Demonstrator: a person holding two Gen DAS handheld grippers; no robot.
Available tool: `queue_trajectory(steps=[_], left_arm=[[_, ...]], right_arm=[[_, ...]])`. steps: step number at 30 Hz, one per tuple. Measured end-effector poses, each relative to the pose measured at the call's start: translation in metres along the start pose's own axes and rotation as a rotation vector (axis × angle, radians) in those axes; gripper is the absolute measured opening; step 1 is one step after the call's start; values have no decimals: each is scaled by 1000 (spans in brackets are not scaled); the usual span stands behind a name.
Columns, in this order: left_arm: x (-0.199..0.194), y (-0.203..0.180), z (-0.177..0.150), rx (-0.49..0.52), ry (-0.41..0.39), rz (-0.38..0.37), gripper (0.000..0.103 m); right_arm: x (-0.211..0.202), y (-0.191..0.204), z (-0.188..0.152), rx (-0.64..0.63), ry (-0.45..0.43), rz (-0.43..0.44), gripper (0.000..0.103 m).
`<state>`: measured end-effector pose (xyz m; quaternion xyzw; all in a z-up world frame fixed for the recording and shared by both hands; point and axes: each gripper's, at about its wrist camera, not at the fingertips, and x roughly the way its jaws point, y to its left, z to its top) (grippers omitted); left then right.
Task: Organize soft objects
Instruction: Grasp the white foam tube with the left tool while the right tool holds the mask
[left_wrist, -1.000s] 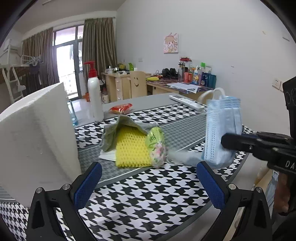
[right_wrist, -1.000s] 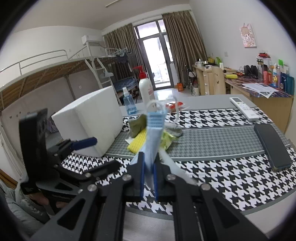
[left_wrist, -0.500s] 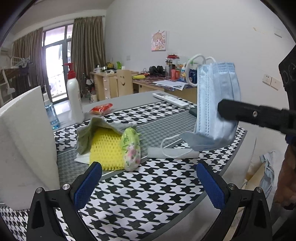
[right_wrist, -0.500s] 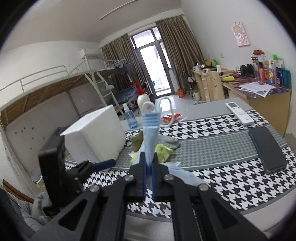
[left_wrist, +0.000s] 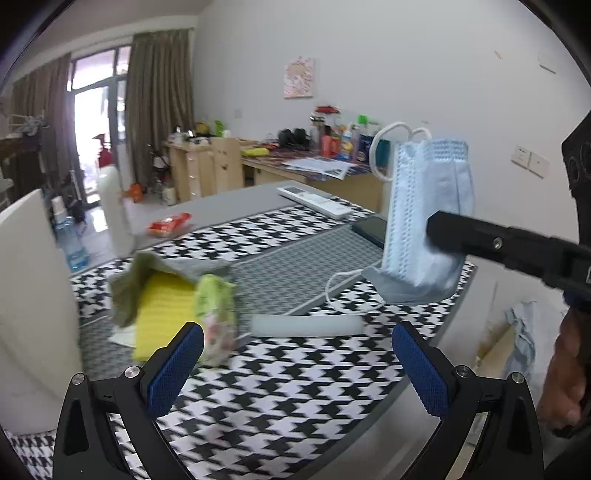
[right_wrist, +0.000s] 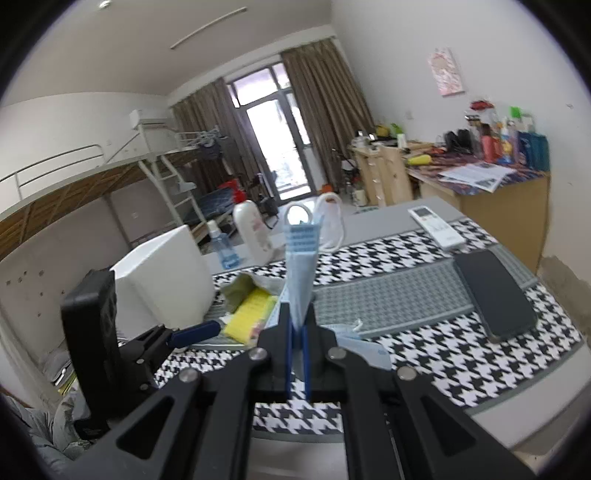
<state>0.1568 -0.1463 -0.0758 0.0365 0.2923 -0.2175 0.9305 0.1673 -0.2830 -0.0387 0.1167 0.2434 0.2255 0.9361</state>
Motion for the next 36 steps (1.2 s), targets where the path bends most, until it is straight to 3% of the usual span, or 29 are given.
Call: queue_trajectory(steps=[4, 15, 27, 36], left_arm=[[14, -5, 6, -31, 40, -4, 102], [58, -21, 15, -105, 142, 90, 96], [104, -32, 16, -241, 281, 240, 95], [117, -33, 18, -300, 287, 331, 83]], right_arm=[[-7, -10, -1, 25, -15, -31, 7], [-18, -26, -4, 41, -27, -60, 7], [-28, -33, -4, 40, -26, -54, 7], [-34, -35, -1, 19, -25, -50, 7]])
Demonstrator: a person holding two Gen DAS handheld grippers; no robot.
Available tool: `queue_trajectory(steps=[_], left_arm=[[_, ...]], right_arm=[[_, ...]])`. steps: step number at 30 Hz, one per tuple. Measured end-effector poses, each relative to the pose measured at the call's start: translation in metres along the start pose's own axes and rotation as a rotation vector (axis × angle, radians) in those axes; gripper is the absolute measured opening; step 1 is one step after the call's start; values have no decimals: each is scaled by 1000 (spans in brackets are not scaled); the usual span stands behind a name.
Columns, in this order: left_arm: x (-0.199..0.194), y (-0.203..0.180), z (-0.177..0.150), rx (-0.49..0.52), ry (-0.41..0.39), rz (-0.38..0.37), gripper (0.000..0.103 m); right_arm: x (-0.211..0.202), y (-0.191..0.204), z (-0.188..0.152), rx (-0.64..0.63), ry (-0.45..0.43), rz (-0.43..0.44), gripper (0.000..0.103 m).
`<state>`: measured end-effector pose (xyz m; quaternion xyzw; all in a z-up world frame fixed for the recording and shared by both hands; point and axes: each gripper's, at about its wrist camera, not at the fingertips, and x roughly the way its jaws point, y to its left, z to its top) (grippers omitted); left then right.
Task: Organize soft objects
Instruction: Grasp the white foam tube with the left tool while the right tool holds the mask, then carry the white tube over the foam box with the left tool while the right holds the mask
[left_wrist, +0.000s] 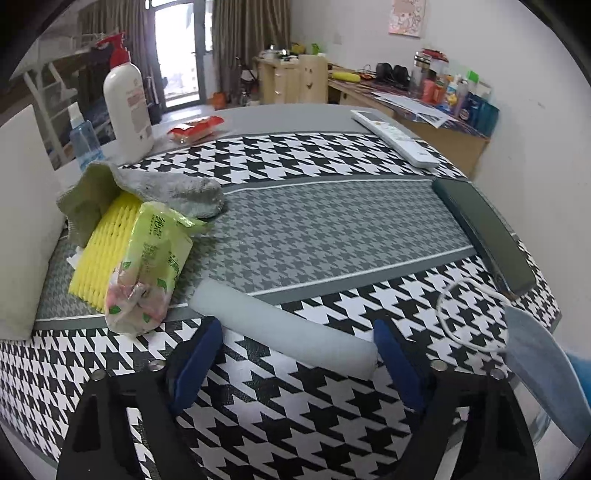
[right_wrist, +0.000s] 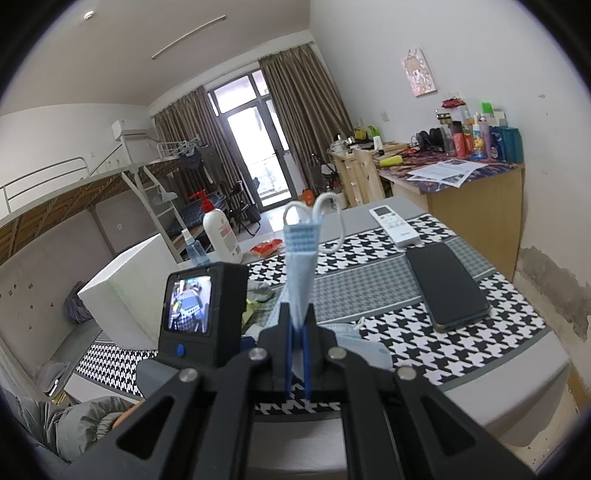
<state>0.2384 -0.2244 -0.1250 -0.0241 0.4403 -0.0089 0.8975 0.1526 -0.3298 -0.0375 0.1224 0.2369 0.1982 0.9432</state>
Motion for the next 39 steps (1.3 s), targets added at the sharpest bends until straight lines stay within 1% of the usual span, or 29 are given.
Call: queue_trajectory(steps=[4, 5, 6, 7, 8, 9, 13, 14, 15, 16, 18, 19, 20, 21, 23, 25, 29, 31, 34, 39], left_arm=[[2, -5, 2, -16, -4, 29, 76], [2, -5, 3, -26, -8, 34, 73], [2, -5, 4, -37, -15, 48, 61], [1, -3, 4, -49, -29, 79, 54], [-1, 1, 4, -65, -50, 95, 40], [-1, 4, 5, -77, -60, 99, 31], [-4, 12, 4, -86, -48, 82, 28], [-7, 17, 1, -104, -48, 72, 22], [-8, 23, -1, -119, -43, 48, 19], [-9, 24, -3, -118, -42, 33, 18], [-12, 31, -5, -125, -38, 4, 10], [-13, 33, -6, -125, -38, -11, 10], [-14, 34, -8, -121, -44, -19, 7], [-16, 37, -9, -123, -52, -41, 6], [-21, 41, -12, -122, -64, -58, 6], [-26, 44, -14, -109, -78, -95, 6], [-40, 51, -19, -83, -101, -133, 6], [-45, 52, -20, -67, -115, -144, 6], [-49, 54, -21, -75, -102, -177, 5], [-63, 58, -23, -44, -147, -185, 5]], right_arm=[[-1, -2, 0, -2, 3, -2, 7], [-1, -3, 1, -1, 2, -1, 7], [-1, -4, 1, -2, 2, 1, 7], [0, -5, 2, -6, 3, 4, 7], [1, -5, 2, -6, 5, 5, 7], [3, -6, 3, -4, 11, 4, 7], [10, -7, 4, -3, 26, 10, 7], [10, -5, 3, -6, 26, 17, 7], [10, -5, 3, -6, 24, 20, 7], [10, -5, 3, -4, 23, 20, 7], [10, -4, 1, -4, 23, 25, 7], [10, -4, 1, -2, 25, 25, 7], [10, -4, 0, -1, 26, 25, 7], [10, -4, -1, -1, 26, 27, 7], [11, -5, -2, 4, 24, 29, 7], [11, -6, -3, 8, 25, 31, 7], [13, -6, -4, 9, 27, 39, 7], [15, -4, -4, 8, 31, 42, 7], [16, -3, -3, 6, 34, 47, 7], [13, 1, -2, -6, 27, 51, 7]])
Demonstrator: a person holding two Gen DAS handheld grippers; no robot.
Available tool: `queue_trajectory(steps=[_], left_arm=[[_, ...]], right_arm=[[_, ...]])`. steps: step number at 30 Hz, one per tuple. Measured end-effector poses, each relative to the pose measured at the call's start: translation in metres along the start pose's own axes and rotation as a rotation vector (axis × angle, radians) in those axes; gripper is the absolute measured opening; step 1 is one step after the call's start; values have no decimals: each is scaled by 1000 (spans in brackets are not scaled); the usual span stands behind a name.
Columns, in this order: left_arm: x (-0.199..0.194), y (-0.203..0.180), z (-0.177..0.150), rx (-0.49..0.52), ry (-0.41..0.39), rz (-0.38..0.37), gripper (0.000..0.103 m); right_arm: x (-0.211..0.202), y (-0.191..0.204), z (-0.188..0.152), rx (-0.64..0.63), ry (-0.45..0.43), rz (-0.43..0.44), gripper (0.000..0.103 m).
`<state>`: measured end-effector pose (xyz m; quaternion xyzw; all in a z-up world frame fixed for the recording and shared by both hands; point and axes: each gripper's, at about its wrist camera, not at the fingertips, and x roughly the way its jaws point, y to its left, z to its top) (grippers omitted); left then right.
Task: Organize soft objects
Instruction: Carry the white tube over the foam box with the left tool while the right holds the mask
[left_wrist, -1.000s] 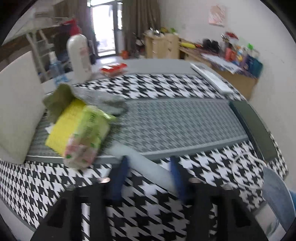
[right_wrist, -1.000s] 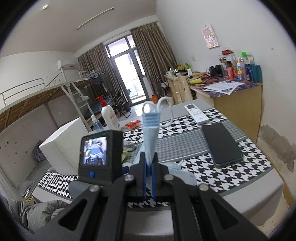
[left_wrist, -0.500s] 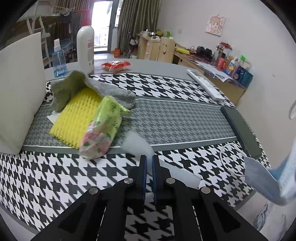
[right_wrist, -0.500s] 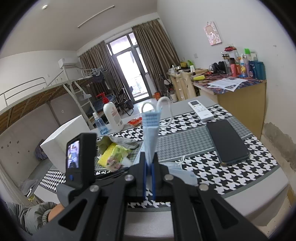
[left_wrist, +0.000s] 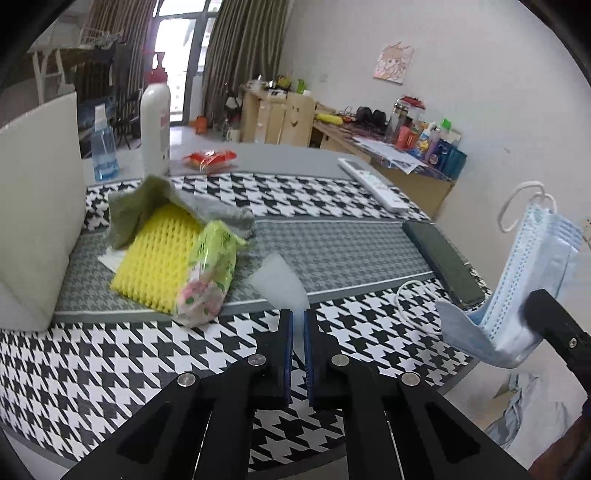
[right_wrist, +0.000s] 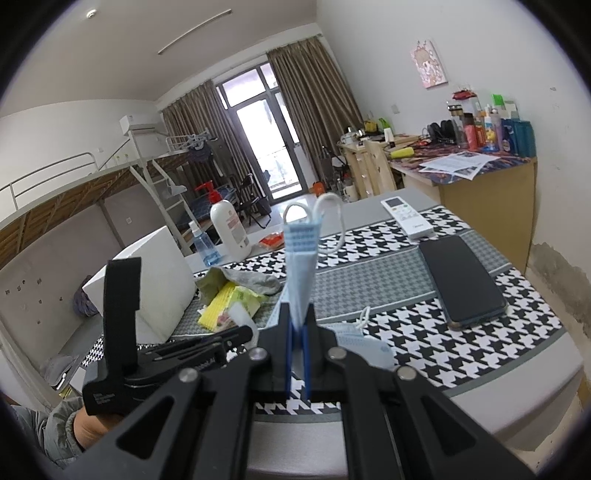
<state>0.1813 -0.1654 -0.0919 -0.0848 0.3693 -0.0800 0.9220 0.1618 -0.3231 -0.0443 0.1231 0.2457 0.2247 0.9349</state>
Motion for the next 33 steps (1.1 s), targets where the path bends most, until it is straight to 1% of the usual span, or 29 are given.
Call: queue_trajectory(steps=[3, 13, 22, 33], left_arm=[[-8, 1, 4, 16, -23, 0, 5], [-44, 6, 17, 93, -145, 6, 6], [-61, 11, 28, 158, -201, 9, 6], [-81, 33, 42, 208, -249, 23, 6]], right_arm=[[1, 5, 1, -12, 0, -1, 7], [4, 27, 6, -66, -8, 11, 7], [10, 46, 11, -92, -26, 26, 7], [27, 73, 20, -129, -37, 35, 7]])
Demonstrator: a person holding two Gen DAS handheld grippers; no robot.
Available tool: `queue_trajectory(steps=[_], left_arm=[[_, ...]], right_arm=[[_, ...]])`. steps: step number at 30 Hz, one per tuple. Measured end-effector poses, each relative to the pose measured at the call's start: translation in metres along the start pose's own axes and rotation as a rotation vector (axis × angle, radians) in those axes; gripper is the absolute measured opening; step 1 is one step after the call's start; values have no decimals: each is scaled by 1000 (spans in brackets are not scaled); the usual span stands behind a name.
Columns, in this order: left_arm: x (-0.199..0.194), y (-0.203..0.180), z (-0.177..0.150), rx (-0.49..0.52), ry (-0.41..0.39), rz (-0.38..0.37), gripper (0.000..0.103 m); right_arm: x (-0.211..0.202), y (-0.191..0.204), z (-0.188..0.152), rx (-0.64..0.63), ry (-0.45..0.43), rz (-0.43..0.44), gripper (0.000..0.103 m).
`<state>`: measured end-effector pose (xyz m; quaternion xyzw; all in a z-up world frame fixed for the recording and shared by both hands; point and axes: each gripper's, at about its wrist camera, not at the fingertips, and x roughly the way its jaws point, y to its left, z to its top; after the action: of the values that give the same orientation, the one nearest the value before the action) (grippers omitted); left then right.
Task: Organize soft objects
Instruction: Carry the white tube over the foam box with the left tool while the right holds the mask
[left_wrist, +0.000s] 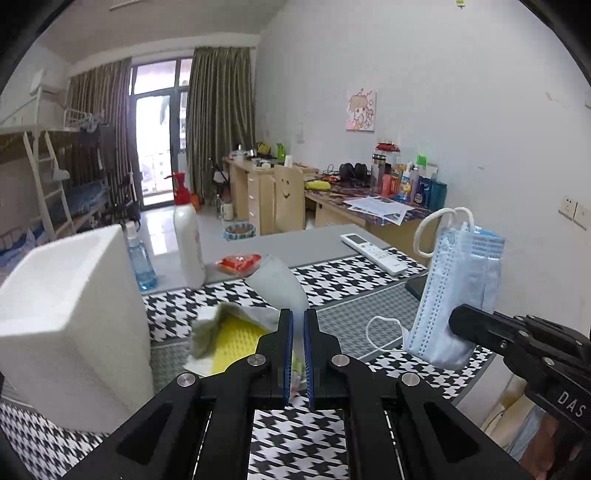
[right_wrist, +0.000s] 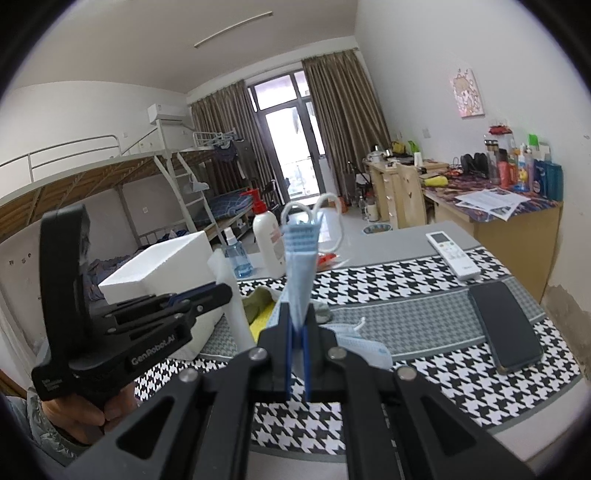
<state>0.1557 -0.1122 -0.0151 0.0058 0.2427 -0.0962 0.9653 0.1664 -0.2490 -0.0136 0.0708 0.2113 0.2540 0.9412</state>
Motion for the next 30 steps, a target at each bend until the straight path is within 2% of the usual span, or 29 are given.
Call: queue_trajectory(steps=[4, 14, 30], left_arm=[[-8, 6, 2, 26, -29, -1, 6], [-19, 23, 6, 52, -55, 24, 6], [-39, 45, 23, 67, -120, 61, 6]], right_arm=[[7, 6, 2, -8, 5, -5, 7], [17, 31, 8, -59, -3, -85, 7], [29, 55, 25, -103, -30, -59, 7]])
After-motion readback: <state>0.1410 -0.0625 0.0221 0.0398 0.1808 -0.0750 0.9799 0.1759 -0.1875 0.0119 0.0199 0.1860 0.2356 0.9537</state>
